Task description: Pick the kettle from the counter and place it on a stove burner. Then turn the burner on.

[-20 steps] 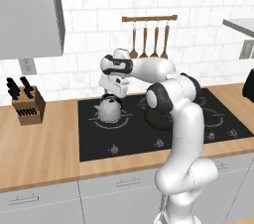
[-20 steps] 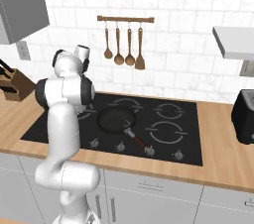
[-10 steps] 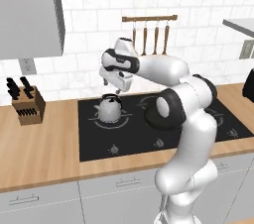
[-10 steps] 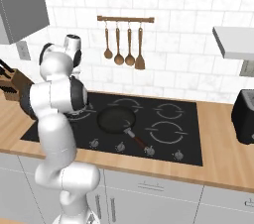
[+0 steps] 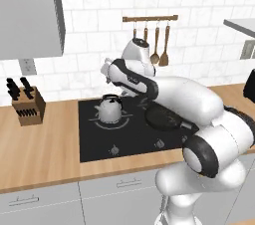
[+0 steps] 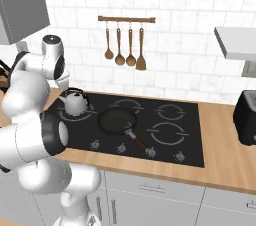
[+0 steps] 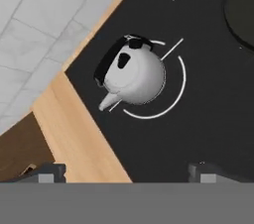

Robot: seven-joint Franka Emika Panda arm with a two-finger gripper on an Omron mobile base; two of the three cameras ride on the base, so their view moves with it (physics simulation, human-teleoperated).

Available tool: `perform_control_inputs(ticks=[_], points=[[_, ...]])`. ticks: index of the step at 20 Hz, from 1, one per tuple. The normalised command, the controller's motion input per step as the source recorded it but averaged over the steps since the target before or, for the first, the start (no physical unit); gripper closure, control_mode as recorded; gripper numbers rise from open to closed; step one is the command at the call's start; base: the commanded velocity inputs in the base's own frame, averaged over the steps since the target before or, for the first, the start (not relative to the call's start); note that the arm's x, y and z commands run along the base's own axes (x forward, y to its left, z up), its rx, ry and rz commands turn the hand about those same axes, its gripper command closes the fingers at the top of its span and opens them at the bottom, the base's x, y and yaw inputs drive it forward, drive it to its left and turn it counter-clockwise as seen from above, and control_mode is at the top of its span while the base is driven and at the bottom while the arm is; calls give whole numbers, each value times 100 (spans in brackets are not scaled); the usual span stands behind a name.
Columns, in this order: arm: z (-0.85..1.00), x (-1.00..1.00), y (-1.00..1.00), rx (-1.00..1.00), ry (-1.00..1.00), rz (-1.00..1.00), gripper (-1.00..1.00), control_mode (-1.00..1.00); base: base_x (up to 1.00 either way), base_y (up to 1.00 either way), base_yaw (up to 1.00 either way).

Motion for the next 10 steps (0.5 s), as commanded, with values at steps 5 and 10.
perform_control_inputs(ticks=[5, 10], points=[[4, -95, 27, -10, -1, 41, -100, -100, 0, 0, 0], [-33, -50, 18, -28, 2, 36, -100, -100, 0, 0, 0]])
